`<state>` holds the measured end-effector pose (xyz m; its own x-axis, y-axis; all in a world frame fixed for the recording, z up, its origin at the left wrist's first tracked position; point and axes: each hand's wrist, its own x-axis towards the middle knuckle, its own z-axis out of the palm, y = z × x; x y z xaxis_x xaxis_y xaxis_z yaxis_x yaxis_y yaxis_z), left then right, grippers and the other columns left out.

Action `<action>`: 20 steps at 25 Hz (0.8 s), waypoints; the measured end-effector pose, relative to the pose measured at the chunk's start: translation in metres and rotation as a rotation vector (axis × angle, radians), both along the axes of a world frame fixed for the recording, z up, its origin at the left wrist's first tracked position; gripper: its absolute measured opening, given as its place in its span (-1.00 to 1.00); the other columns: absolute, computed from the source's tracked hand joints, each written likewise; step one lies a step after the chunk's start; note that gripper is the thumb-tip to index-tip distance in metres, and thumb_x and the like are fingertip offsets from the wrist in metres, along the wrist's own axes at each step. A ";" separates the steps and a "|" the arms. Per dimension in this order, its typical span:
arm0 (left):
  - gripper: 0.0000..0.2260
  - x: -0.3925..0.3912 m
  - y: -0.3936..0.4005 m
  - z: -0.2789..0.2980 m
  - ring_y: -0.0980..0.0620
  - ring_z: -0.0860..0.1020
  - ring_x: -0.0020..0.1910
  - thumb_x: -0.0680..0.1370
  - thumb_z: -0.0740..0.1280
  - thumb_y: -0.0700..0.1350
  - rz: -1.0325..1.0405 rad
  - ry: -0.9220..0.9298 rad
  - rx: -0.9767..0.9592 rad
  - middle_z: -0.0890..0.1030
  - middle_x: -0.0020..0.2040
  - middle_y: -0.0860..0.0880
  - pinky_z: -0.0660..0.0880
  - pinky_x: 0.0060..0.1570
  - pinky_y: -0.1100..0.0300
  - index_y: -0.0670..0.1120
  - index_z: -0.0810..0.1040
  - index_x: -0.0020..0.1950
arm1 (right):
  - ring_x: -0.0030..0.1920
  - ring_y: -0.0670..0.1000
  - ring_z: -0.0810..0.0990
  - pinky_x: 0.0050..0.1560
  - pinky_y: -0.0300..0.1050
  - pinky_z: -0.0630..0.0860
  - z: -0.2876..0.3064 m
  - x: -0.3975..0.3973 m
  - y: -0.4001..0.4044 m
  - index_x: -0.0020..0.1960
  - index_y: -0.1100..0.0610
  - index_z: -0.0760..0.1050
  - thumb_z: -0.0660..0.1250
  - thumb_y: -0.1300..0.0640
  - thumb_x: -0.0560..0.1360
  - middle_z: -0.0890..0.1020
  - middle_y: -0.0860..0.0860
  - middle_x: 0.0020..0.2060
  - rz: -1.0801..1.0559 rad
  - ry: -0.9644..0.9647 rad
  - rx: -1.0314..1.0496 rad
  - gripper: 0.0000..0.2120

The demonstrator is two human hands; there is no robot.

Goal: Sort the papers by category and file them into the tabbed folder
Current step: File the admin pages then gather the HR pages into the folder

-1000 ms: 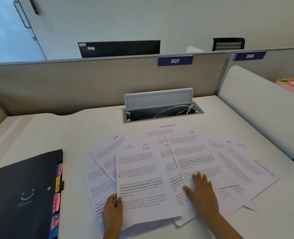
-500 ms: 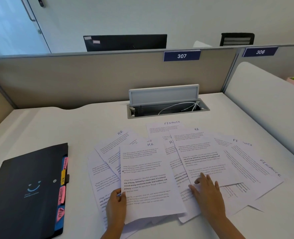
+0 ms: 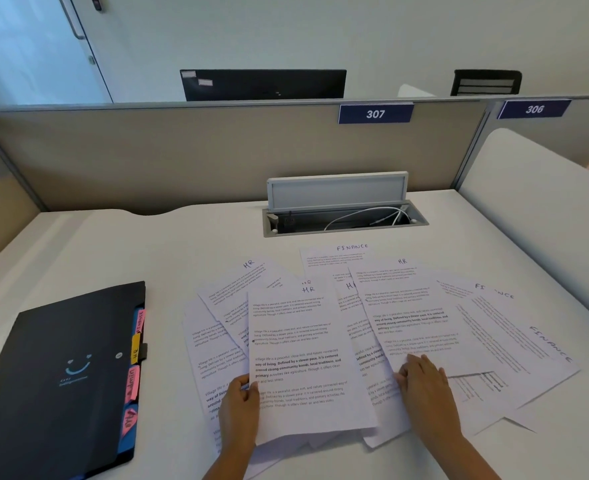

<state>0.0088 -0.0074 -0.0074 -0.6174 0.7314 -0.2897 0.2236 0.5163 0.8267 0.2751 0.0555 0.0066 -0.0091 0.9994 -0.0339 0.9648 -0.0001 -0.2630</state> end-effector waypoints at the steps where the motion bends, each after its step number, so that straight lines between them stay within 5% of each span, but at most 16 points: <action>1: -0.79 0.000 0.000 0.000 -0.02 0.52 -0.12 0.57 0.18 -0.17 -0.003 0.003 0.002 0.61 0.05 -0.14 0.40 -0.29 0.21 -0.17 0.48 0.17 | 0.28 0.18 0.43 0.35 0.12 0.32 0.001 -0.004 -0.001 0.11 0.21 0.46 0.20 0.09 0.54 0.55 0.12 0.15 0.004 0.057 0.011 -0.77; 4: -0.78 -0.001 0.000 -0.001 -0.01 0.51 -0.12 0.58 0.18 -0.17 -0.008 0.015 0.002 0.60 0.05 -0.12 0.39 -0.28 0.23 -0.17 0.48 0.18 | 0.05 0.11 0.58 0.01 -0.01 0.57 0.019 -0.033 -0.012 0.06 0.20 0.50 0.06 0.00 0.58 0.61 0.05 -0.06 0.133 0.179 0.080 -0.66; 7: -0.80 0.000 0.000 0.001 -0.01 0.52 -0.14 0.58 0.19 -0.13 -0.003 -0.001 0.012 0.60 0.01 -0.11 0.40 -0.29 0.23 -0.16 0.49 0.14 | 0.04 -0.09 0.62 0.04 -0.15 0.55 0.031 -0.064 -0.026 -0.05 0.02 0.51 -0.27 -0.12 0.58 0.66 -0.09 -0.13 0.395 0.107 0.127 -0.42; 11: -0.78 0.000 0.001 0.003 0.02 0.51 -0.23 0.58 0.16 -0.02 -0.015 0.007 -0.007 0.57 -0.17 -0.03 0.35 -0.37 0.28 -0.12 0.51 0.01 | 0.22 0.00 0.50 0.35 -0.05 0.35 0.038 -0.108 -0.054 -0.03 0.00 0.31 -0.01 -0.06 0.51 0.57 0.18 0.12 0.667 0.127 -0.122 -0.81; 13: -0.75 -0.001 0.001 0.004 0.05 0.50 -0.29 0.58 0.16 0.02 -0.039 -0.004 -0.027 0.56 -0.27 0.00 0.31 -0.40 0.26 -0.11 0.51 -0.11 | 0.34 0.05 0.39 0.44 -0.08 0.20 0.040 -0.125 -0.063 0.07 0.14 0.34 0.05 0.04 0.56 0.48 0.23 0.25 0.755 0.066 -0.225 -0.78; 17: -0.81 -0.006 0.003 0.011 0.06 0.48 -0.36 0.53 0.29 -0.08 -0.137 -0.093 -0.069 0.52 -0.38 0.03 0.35 -0.40 0.24 -0.08 0.46 -0.28 | -0.03 -0.02 0.59 0.13 -0.20 0.49 0.042 -0.137 -0.068 -0.04 0.13 0.35 0.05 -0.02 0.50 0.63 0.04 -0.11 0.775 0.106 -0.121 -0.76; 20: -0.94 -0.008 0.002 0.018 0.06 0.53 -0.26 0.53 0.28 -0.18 -0.193 -0.095 -0.087 0.54 -0.29 0.10 0.42 -0.33 0.29 -0.05 0.49 -0.13 | 0.13 0.03 0.48 0.03 -0.12 0.38 0.052 -0.119 -0.062 0.12 0.02 0.36 0.11 -0.10 0.54 0.53 0.01 0.04 0.686 0.239 -0.291 -0.74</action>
<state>0.0006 -0.0057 0.0109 -0.4358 0.8031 -0.4064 0.2486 0.5414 0.8032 0.1564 -0.0068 0.0583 -0.6618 0.7188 -0.2130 0.6913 0.4751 -0.5445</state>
